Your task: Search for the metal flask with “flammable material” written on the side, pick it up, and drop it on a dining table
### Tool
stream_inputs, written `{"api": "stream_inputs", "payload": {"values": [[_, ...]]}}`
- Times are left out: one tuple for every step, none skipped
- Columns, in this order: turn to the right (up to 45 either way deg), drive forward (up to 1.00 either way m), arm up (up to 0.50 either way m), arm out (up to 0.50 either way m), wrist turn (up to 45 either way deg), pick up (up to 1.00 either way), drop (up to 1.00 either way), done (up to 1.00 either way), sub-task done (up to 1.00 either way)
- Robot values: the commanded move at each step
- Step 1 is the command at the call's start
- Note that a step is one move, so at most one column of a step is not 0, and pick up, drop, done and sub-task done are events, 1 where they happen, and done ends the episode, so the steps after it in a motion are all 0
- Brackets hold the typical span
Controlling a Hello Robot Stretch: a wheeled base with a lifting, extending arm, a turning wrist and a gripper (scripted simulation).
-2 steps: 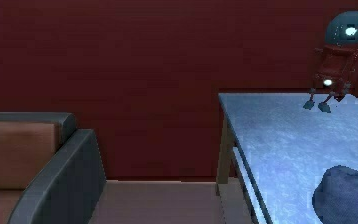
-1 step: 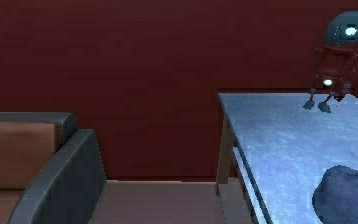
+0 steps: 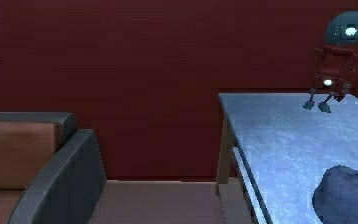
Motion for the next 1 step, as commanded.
{"api": "stream_inputs", "payload": {"values": [[0.0,0.00,0.00,0.00,0.0,0.00,1.00,0.00,0.00]]}}
